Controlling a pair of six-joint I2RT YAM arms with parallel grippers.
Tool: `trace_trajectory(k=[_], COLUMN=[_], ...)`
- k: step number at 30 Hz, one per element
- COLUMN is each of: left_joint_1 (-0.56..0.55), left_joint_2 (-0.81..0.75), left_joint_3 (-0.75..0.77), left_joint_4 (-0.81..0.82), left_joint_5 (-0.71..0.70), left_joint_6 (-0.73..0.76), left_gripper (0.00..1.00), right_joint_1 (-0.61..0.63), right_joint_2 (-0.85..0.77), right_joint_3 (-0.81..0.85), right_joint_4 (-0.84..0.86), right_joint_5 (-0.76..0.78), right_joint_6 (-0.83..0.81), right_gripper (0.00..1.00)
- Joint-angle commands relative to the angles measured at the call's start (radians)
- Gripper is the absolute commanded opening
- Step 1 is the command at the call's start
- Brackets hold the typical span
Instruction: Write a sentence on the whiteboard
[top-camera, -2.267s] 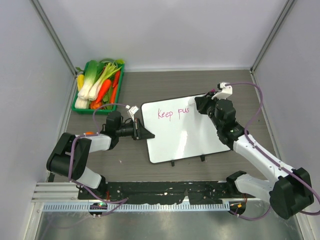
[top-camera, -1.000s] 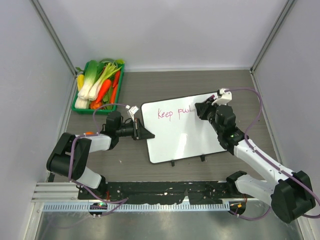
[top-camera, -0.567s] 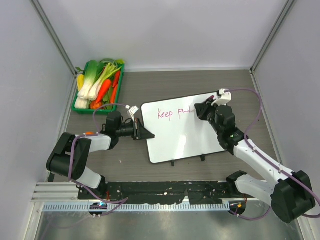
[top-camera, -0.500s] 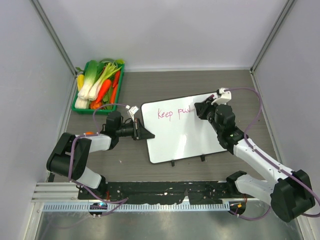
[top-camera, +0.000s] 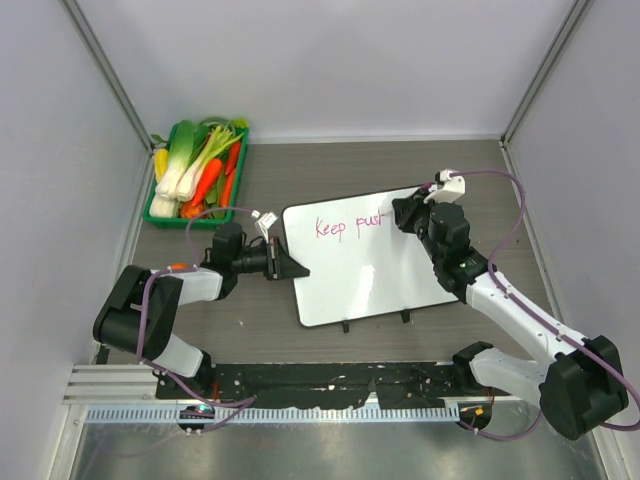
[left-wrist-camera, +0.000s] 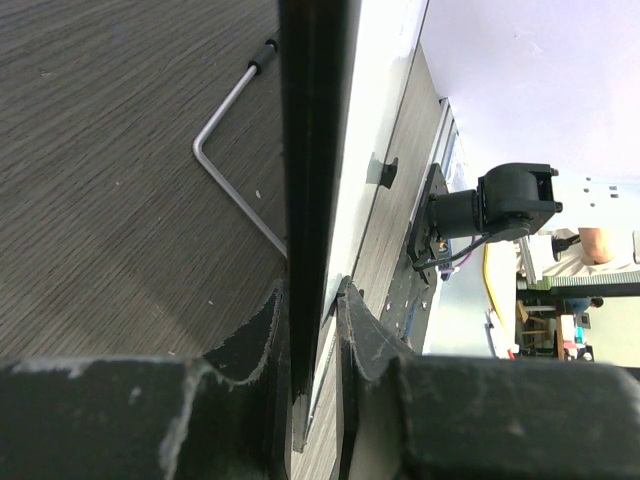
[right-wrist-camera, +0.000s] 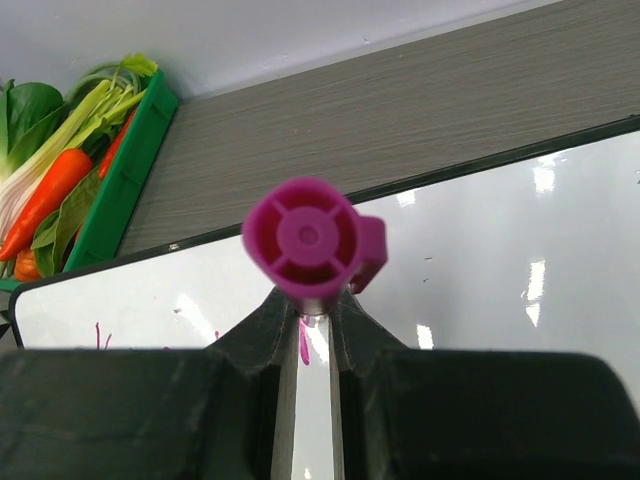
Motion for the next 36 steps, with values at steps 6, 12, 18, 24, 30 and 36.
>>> trace_trajectory(k=[6,12,18,24,30,36], left_joint_1=[-0.019,-0.019,-0.018,-0.018,-0.018,-0.018], left_joint_2=[0.032,0.032,0.032,0.033,0.032,0.032], left_joint_3=[-0.018,-0.016,-0.016,-0.016,-0.018,-0.016], left_joint_4=[-0.123,-0.123,-0.123,-0.123,-0.124,-0.124], left_joint_5=[-0.171,-0.171,-0.173,-0.173,-0.174,-0.174], left_joint_6=[0.107,0.107,0.106,0.107,0.106,0.107], left_gripper=[0.00,0.00,0.00,0.00,0.00,0.00], right_joint_1=[-0.002,-0.004,-0.002,-0.004,-0.002,-0.002], right_joint_2=[-0.012,-0.037,-0.063,-0.069,-0.103,-0.075], right_joint_3=[0.032,0.003,-0.027,-0.010,0.039,0.070], right_joint_4=[-0.043,-0.064,-0.075,-0.075,-0.060,-0.049], right_joint_5=[0.044,0.023,0.009,-0.006,-0.016,0.023], right_joint_6=[-0.034,-0.033,-0.027,-0.014,-0.004,-0.014], right_gripper=[0.01,0.01,0.01,0.01,0.01,0.01])
